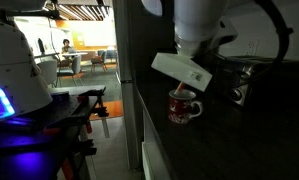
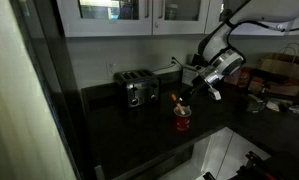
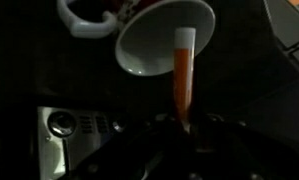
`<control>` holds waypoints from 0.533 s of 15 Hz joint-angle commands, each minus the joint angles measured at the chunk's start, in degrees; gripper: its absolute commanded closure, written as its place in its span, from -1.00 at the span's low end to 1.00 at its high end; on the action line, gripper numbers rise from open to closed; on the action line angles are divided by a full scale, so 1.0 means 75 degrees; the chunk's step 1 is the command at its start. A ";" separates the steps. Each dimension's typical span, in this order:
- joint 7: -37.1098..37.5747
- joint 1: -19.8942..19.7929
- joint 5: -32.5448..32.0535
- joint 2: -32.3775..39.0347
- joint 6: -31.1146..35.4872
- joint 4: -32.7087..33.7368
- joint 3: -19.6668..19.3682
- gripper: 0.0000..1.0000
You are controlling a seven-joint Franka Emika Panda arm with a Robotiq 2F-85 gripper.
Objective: Put the orange marker in the red mug
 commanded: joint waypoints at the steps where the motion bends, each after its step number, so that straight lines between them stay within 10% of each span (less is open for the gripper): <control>1: -0.0241 0.1282 0.0397 -0.0318 -0.0389 0.0263 -0.1177 0.90; 8: -0.0457 0.3495 0.1084 -0.0566 -0.0710 0.0473 -0.3443 0.90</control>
